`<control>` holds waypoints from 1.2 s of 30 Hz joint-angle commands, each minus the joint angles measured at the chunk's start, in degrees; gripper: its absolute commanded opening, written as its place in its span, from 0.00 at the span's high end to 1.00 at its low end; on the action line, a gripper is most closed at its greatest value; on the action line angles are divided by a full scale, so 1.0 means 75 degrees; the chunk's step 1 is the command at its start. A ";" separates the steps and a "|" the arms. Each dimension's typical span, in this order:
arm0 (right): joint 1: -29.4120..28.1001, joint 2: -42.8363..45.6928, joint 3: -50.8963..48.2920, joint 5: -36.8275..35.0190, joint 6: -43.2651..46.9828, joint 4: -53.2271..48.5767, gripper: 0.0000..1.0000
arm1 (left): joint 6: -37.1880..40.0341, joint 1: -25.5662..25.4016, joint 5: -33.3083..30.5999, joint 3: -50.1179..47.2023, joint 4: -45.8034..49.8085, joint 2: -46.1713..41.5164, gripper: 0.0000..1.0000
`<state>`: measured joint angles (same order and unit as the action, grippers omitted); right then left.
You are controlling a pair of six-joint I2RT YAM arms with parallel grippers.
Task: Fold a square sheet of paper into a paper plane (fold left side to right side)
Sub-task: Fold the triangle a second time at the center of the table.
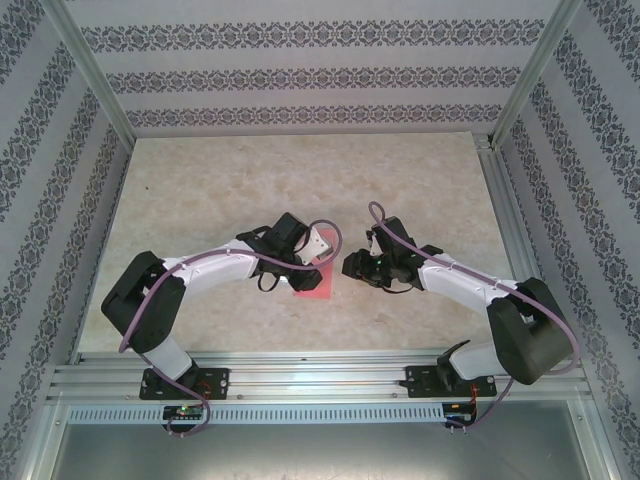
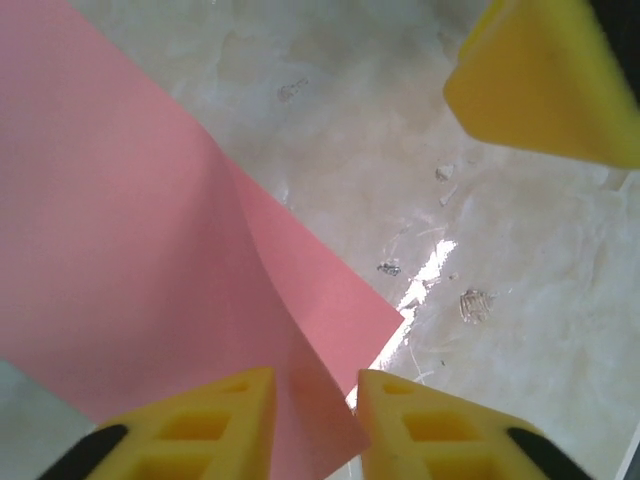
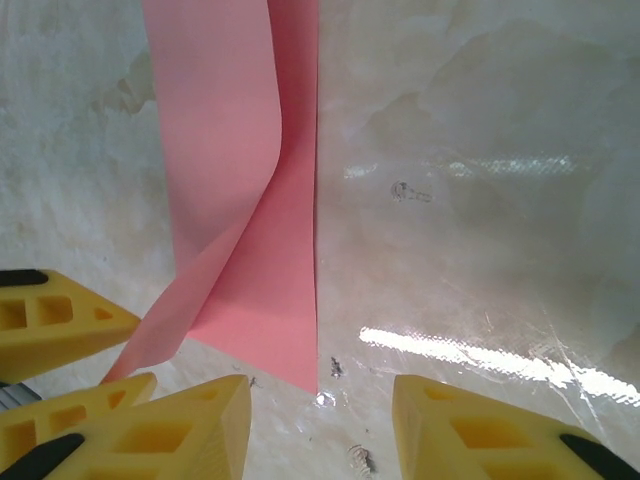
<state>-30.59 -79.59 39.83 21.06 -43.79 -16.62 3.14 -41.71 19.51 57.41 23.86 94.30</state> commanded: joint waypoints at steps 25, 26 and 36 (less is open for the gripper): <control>-0.0714 -0.1240 -0.0202 0.0608 -0.0875 0.1975 0.73 | 0.0140 0.1093 0.1160 0.0483 0.0087 0.0766 0.98; -0.0779 -0.1330 -0.0199 0.0591 -0.0952 0.2090 0.74 | 0.0153 0.1119 0.1158 0.0482 0.0089 0.0794 0.98; -0.1112 -0.2004 -0.0033 0.0503 -0.1181 0.2380 0.83 | 0.0157 0.1272 0.1067 0.0455 -0.0072 0.1087 0.97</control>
<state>-38.17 -93.36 38.83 25.15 -51.81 -0.38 3.84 -32.97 26.70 60.05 24.49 101.84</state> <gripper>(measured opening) 0.176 0.055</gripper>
